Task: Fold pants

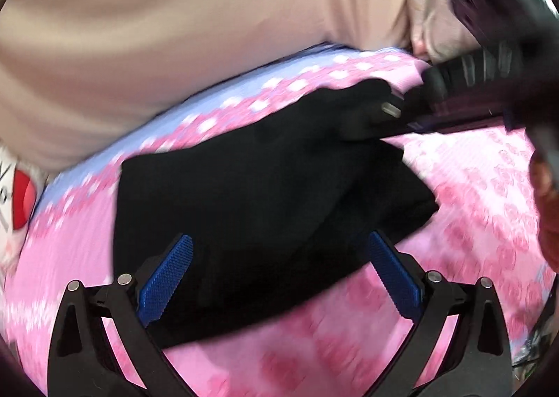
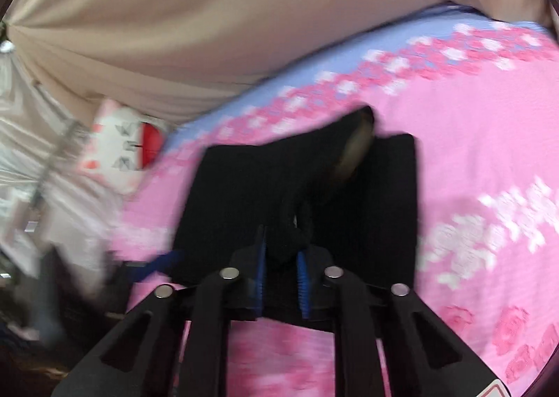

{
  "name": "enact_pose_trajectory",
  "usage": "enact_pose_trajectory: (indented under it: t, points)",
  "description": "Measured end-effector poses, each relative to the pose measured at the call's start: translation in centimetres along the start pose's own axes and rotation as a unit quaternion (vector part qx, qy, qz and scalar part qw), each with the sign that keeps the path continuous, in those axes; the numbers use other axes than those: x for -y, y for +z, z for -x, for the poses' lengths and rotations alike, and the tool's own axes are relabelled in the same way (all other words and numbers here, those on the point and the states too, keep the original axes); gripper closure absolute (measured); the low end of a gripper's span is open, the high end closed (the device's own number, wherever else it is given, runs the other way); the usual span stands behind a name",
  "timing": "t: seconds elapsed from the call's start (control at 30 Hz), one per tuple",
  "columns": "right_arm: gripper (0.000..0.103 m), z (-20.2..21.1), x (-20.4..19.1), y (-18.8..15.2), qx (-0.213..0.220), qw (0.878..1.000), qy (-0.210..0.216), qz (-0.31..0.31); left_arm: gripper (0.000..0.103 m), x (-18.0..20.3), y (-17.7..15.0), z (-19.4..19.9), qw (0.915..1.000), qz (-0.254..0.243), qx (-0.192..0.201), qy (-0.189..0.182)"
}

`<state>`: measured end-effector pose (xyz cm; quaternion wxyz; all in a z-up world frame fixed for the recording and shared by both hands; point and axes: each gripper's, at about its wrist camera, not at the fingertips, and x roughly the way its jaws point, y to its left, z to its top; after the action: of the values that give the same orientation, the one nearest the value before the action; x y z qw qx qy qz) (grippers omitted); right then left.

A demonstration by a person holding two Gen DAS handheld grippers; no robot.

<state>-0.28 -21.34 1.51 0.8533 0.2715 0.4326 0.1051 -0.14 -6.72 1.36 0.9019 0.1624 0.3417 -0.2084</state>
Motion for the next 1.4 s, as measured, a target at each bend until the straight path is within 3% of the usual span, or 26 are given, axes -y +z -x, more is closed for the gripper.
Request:
enact_pose_trajectory:
  t: [0.17, 0.27, 0.3, 0.33, 0.37, 0.43, 0.5, 0.67, 0.7, 0.73, 0.77, 0.83, 1.03, 1.17, 1.2, 1.23, 1.27, 1.33, 1.4]
  points:
    - [0.091, -1.3, -2.4, 1.9, -0.026, 0.998, 0.053, 0.007, 0.005, 3.0, 1.1, -2.7, 0.9986, -0.049, 0.008, -0.018]
    - [0.085, -0.9, -2.6, 2.7, -0.005, 0.999, 0.034, 0.007, 0.005, 2.7, 1.4, -4.4, 0.9991, -0.031, -0.021, -0.019]
    - [0.083, -0.3, -2.5, 2.6, 0.004, 1.0, -0.002, 0.014, 0.005, 2.4, 1.4, -4.2, 0.9992, -0.026, -0.02, -0.024]
    - [0.069, 0.3, -2.4, 2.1, 0.009, 0.999, -0.032, 0.023, 0.005, 1.9, 1.2, -3.5, 0.9991, -0.022, -0.015, -0.032]
    - [0.046, 0.8, -2.2, 1.8, 0.013, 0.998, -0.05, 0.03, 0.005, 1.5, 0.9, -2.7, 0.9988, -0.026, -0.008, -0.042]
    - [0.034, 1.9, -1.2, 0.0, 0.018, 0.994, -0.097, 0.044, 0.005, 1.1, 0.0, -1.5, 0.9977, -0.042, 0.001, -0.052]
    - [0.034, 1.7, 0.4, -1.1, -0.005, 0.994, -0.107, 0.031, 0.005, 1.2, -0.8, -1.0, 0.9966, -0.058, 0.002, -0.06]
    - [0.033, -1.5, 3.8, -2.2, -0.061, 0.994, -0.085, -0.015, 0.005, 2.3, -1.4, -1.2, 0.9958, -0.071, -0.002, -0.058]
    - [0.034, -2.2, 4.5, -2.1, -0.06, 0.996, -0.062, -0.028, 0.005, 2.6, -1.4, -1.4, 0.9956, -0.076, -0.003, -0.055]
    - [0.046, -2.4, 4.8, -1.9, -0.055, 0.997, -0.053, -0.03, 0.005, 2.7, -1.4, -1.2, 0.9954, -0.079, -0.002, -0.055]
    - [0.065, -2.3, 4.8, -1.7, -0.051, 0.997, -0.053, -0.027, 0.005, 2.8, -1.3, -1.3, 0.9953, -0.082, 0.001, -0.052]
    - [0.078, -1.8, 4.5, -1.2, -0.049, 0.998, -0.037, -0.024, 0.005, 3.3, -0.9, -1.5, 0.9949, -0.088, 0.005, -0.05]
    - [0.084, -1.3, 3.3, 0.3, -0.055, 0.998, -0.005, -0.007, 0.005, 5.0, 1.2, -3.4, 0.993, -0.109, 0.01, -0.043]
    - [0.087, -1.2, 3.4, 1.2, -0.056, 0.996, 0.055, -0.033, 0.005, 5.9, 1.9, -4.5, 0.9909, -0.121, 0.017, -0.058]
    - [0.087, -1.3, 3.5, 1.5, -0.057, 0.996, 0.064, -0.038, 0.009, 5.9, 2.1, -5.0, 0.9913, -0.114, 0.014, -0.064]
    - [0.086, -1.4, 3.5, 1.8, -0.059, 0.995, 0.064, -0.037, 0.024, 5.5, 2.3, -5.4, 0.9921, -0.102, 0.01, -0.072]
    - [0.082, -1.5, 3.5, 1.9, -0.062, 0.996, 0.06, -0.035, 0.032, 4.6, 2.7, -5.8, 0.9929, -0.083, 0.004, -0.085]
    - [0.081, -1.3, 3.9, 2.0, -0.059, 0.997, 0.043, -0.039, 0.064, 2.4, 3.3, -5.9, 0.9935, -0.044, 0.001, -0.105]
    - [0.067, -0.1, 4.8, 1.9, -0.032, 0.996, 0.06, -0.059, 0.08, -0.9, 4.2, -5.6, 0.9884, 0.012, -0.009, -0.151]
